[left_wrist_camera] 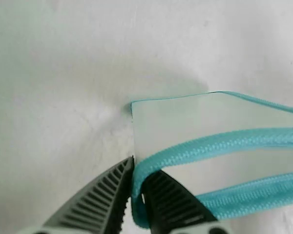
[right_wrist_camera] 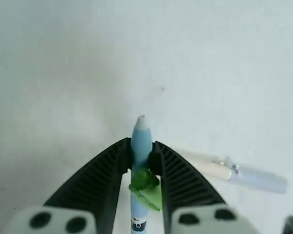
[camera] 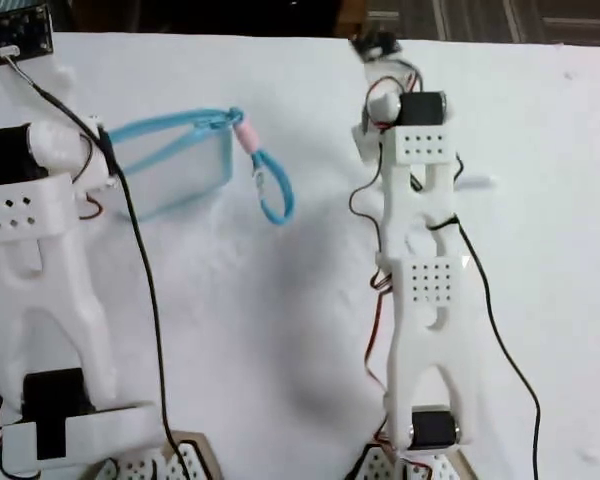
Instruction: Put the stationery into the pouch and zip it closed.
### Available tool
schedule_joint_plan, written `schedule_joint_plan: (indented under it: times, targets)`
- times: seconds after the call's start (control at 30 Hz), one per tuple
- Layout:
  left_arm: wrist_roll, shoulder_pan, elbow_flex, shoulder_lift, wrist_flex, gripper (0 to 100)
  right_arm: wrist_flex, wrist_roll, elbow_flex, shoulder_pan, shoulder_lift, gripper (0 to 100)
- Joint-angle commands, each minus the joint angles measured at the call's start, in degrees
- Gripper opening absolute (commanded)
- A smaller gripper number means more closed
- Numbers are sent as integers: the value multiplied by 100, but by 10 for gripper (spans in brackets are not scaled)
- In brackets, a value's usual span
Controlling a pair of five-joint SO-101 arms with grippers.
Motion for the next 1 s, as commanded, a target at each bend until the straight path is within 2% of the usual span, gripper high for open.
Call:
schedule_joint_plan:
  times: [0.0, 0.3, 0.6, 0.8, 0.97]
  targets:
    - [-35, 4, -202, -40, -62, 22, 127, -325, 141, 4, -1165, 18]
    - [-35, 4, -193, -31, -62, 22, 119, -492, 1248, -189, -2941, 18]
    - [-35, 4, -193, -31, -62, 22, 101, -2558, 519, -796, -4171, 18]
    - [-26, 13, -185, -31, -62, 22, 57, -4105, -431, -1701, -4778, 18]
    - [-9, 13, -202, -75, -26, 22, -189, -4422, -396, -2536, -5191, 18]
